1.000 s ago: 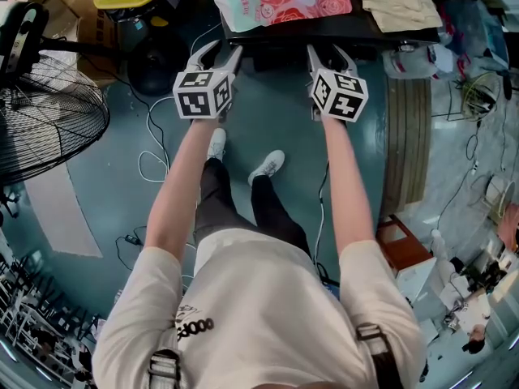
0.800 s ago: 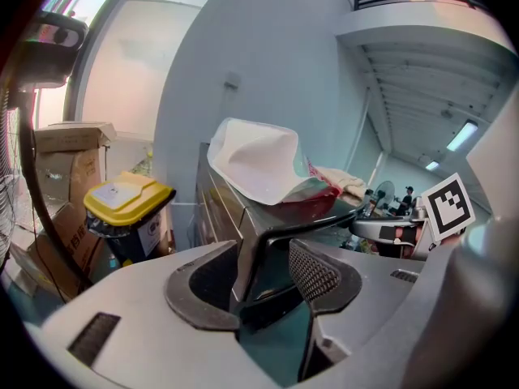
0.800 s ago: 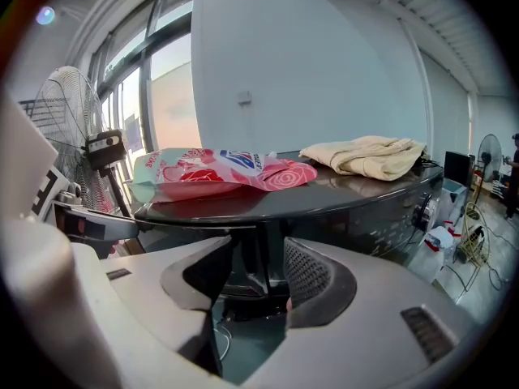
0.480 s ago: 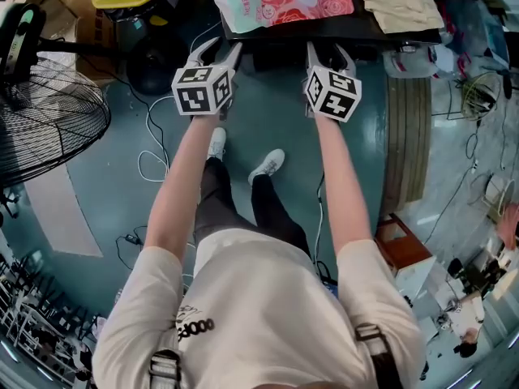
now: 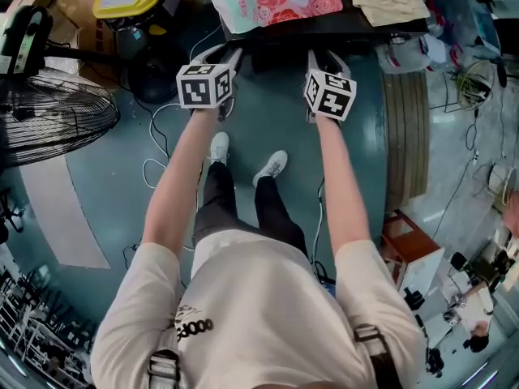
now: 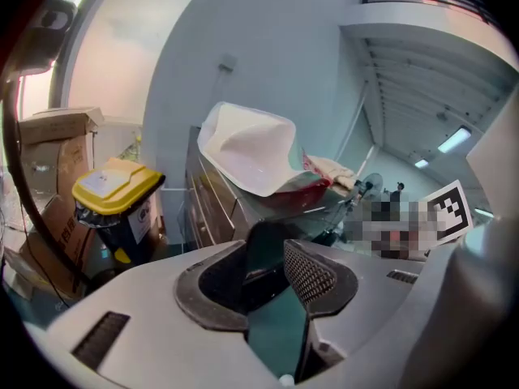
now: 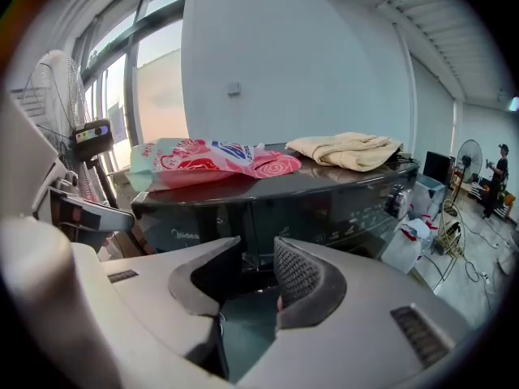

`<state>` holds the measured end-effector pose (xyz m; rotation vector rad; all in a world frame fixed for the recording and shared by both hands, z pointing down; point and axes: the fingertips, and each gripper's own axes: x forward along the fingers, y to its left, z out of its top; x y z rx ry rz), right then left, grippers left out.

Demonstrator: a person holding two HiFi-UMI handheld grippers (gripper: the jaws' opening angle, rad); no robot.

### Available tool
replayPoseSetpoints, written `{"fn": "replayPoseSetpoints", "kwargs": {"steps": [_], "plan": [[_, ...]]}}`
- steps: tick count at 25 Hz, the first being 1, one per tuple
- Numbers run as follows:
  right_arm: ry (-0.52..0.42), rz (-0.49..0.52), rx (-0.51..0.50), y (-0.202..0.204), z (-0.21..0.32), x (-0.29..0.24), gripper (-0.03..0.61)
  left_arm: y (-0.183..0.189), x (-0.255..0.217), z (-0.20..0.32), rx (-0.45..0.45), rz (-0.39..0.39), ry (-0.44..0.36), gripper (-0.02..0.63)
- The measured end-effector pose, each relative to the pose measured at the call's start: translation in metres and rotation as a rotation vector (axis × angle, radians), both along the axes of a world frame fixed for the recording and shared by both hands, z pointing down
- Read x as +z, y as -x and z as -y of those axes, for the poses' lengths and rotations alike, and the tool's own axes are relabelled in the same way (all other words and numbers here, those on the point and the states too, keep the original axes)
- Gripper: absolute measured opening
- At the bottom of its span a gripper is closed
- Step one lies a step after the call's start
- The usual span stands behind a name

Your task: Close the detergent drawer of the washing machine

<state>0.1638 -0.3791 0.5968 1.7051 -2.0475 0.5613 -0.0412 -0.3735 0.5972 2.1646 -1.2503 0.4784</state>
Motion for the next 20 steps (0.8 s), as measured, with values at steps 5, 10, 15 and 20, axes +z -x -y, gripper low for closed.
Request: {"fn": "replayPoseSetpoints", "kwargs": {"steps": [5,10,15,20], "plan": [[0.004,-0.026,0.036,-0.017,-0.046,-0.020,0.039,-0.010,-0.011,-0.037,0.155,0.036,0.022,0.082],[-0.058,-0.080,0.061,-0.038,-0.077,-0.073,0.011,-0.027,-0.050,-0.055,0.327,0.087,-0.061,0.027],[-0.134,-0.165,0.074,-0.047,-0.114,-0.132,0.008,-0.042,-0.108,-0.073,0.454,0.081,-0.190,0.017],[-0.195,-0.194,0.013,-0.036,-0.138,-0.192,0.008,-0.051,-0.176,-0.082,0.506,0.084,-0.346,0.018]]}}
